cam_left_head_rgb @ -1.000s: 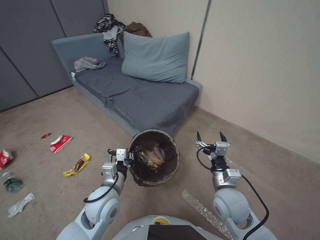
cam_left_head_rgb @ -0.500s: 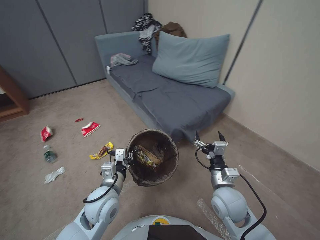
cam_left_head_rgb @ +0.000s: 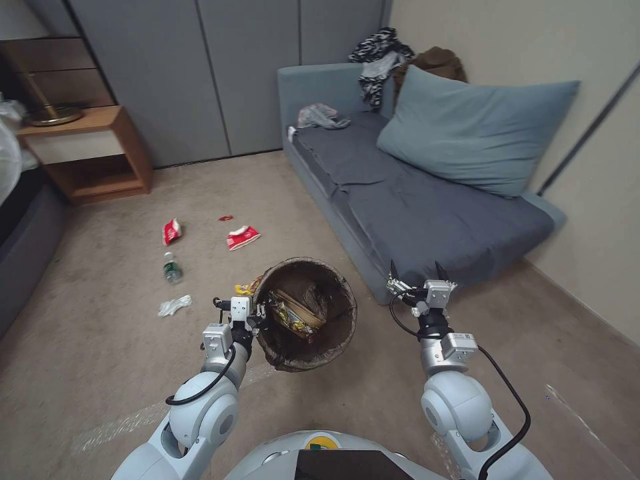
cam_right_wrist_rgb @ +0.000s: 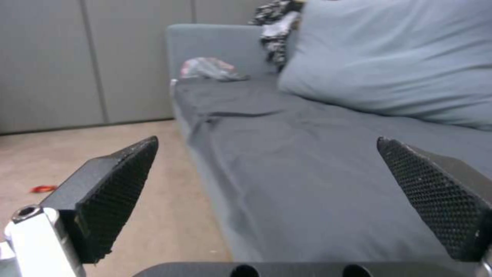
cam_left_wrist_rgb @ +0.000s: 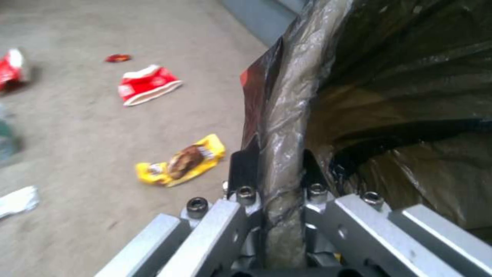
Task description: Pick up the trash bin, then pick up the garbage from the floor and place it into the trash bin.
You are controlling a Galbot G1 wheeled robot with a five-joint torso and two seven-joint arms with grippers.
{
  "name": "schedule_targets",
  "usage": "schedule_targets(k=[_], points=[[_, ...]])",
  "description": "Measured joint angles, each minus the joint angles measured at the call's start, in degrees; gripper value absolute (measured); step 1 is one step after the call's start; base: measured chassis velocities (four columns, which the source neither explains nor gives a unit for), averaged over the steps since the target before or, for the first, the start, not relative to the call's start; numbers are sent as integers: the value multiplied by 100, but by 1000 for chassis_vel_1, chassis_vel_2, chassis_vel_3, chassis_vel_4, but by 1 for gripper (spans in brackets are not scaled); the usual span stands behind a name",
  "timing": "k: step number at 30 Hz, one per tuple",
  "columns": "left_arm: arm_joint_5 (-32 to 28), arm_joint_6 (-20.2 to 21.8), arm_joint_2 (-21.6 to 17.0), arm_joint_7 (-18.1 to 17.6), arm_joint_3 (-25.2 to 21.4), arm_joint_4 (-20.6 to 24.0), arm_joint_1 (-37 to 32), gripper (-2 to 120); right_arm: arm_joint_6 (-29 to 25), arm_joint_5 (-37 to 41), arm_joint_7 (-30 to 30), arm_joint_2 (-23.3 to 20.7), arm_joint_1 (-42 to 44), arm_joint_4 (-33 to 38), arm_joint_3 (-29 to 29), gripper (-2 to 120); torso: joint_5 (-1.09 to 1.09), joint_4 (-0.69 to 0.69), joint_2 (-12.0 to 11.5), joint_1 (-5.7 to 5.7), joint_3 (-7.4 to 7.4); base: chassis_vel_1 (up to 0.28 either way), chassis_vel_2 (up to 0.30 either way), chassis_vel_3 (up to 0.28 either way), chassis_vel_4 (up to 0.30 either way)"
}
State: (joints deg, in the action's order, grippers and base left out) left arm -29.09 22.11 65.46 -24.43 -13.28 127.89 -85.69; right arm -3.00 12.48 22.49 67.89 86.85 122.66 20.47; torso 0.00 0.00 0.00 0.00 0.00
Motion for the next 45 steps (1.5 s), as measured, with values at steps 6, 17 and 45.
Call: schedule_targets(k=[6, 17, 45], points=[[0, 0, -7, 2, 12, -9, 3, 0, 4, 0, 6, 5, 7, 0, -9, 100, 0, 1, 0, 0, -1, 125, 134, 121, 125], [13, 0, 2, 2, 18, -9, -15, 0, 11, -16, 17, 52, 7, 0, -41, 100, 0, 0, 0, 0, -1, 125, 124, 124, 121], [152, -42, 78, 0, 38, -34, -4, 0, 173, -1, 218, 208, -83, 11, -99, 100, 0, 0, 0, 0, 0, 65, 71, 70, 66]])
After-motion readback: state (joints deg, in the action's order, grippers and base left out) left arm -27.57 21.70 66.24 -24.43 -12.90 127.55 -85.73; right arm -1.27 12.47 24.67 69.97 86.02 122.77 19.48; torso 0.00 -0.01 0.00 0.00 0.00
